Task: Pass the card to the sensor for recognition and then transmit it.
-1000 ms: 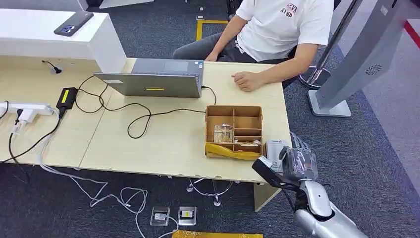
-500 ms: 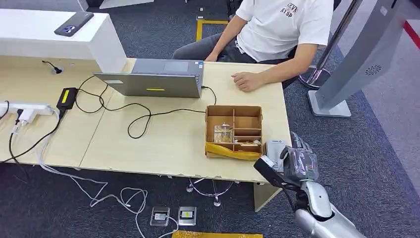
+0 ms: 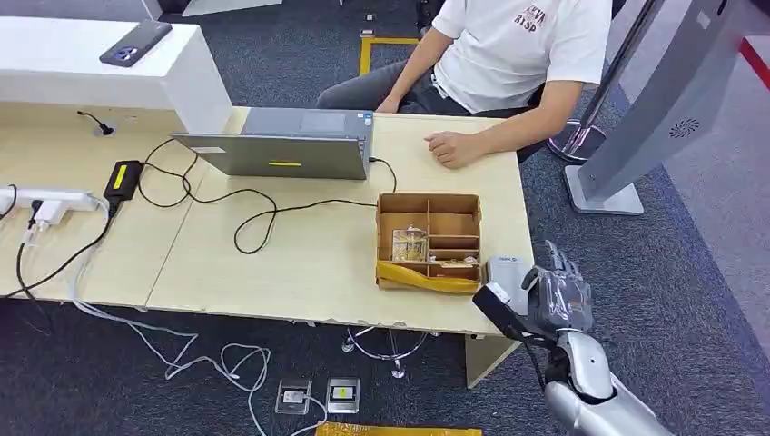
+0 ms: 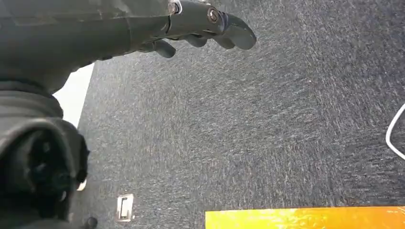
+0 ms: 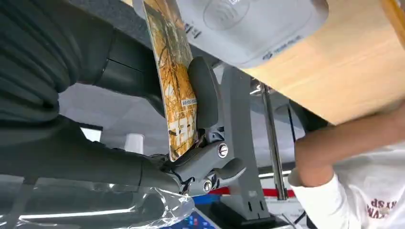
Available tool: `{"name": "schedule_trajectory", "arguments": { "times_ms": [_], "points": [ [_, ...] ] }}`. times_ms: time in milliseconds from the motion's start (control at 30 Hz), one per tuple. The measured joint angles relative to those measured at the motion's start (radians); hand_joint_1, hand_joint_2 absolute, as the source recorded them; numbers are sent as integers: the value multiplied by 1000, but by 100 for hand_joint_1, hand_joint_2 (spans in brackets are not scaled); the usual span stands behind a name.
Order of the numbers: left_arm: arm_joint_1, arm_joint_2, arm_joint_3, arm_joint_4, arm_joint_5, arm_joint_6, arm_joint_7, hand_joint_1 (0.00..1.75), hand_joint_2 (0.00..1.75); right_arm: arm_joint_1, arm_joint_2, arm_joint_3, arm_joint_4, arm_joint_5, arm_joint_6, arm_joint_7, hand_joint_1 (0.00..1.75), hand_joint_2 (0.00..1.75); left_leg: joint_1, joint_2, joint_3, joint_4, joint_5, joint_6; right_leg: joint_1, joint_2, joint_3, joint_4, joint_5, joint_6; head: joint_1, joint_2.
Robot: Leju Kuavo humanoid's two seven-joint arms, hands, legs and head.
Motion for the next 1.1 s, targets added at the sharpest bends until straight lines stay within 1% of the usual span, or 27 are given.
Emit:
{"name": "schedule_trajectory", "arguments": {
  "times_ms": [67,167,233,433,533,733,833,867,933,1000,1100],
  "points": [
    [0,0,0,0,0,0,-2,0,0,-14,-4,-13,-5,27,-8,14,175,175,0,0,0,0,0,0,0,0,0,0,0,0,-1,0],
    [0,2,0,0,0,0,-2,0,0,-68,-23,-49,-40,45,16,44,175,175,0,0,0,0,0,0,0,0,0,0,0,0,0,0],
    [0,2,0,0,0,0,-2,0,0,-94,-32,-63,-58,46,25,50,175,175,0,0,1,0,0,0,0,1,0,0,0,0,0,0],
    [0,3,0,0,0,0,-2,0,0,-109,-40,-86,-90,64,23,51,175,175,0,1,0,0,0,0,0,1,0,0,0,0,0,0],
    [0,4,-1,0,0,0,-2,0,0,-147,-42,-100,-107,76,34,51,175,175,0,1,0,0,0,0,0,1,0,0,0,0,0,0],
    [0,8,-6,0,0,0,-12,0,0,-271,-43,-122,-119,82,91,65,175,175,0,1,0,0,0,0,0,2,0,0,0,0,1,0],
    [0,10,-16,0,0,0,-13,0,0,-302,-43,-126,-119,80,101,69,175,175,0,0,-1,0,0,0,0,2,0,0,0,0,0,0],
    [0,10,-21,0,0,0,-13,0,0,-309,-42,-126,-120,80,115,69,175,175,0,0,-1,0,0,0,0,1,0,0,0,0,0,0],
    [0,11,-25,0,0,0,-17,0,0,-335,-39,-123,-115,75,172,68,175,175,0,1,-2,0,0,0,0,1,-1,0,0,0,0,0],
    [0,12,-32,0,0,0,-21,0,0,-388,-20,-110,-78,71,215,53,175,175,0,1,-3,0,0,0,0,1,-2,0,0,0,0,0],
    [-1,14,-46,0,0,0,-22,0,0,-448,13,-89,-9,71,228,36,175,175,1,0,-2,0,0,0,1,1,-2,0,0,0,0,0]
  ]
}}
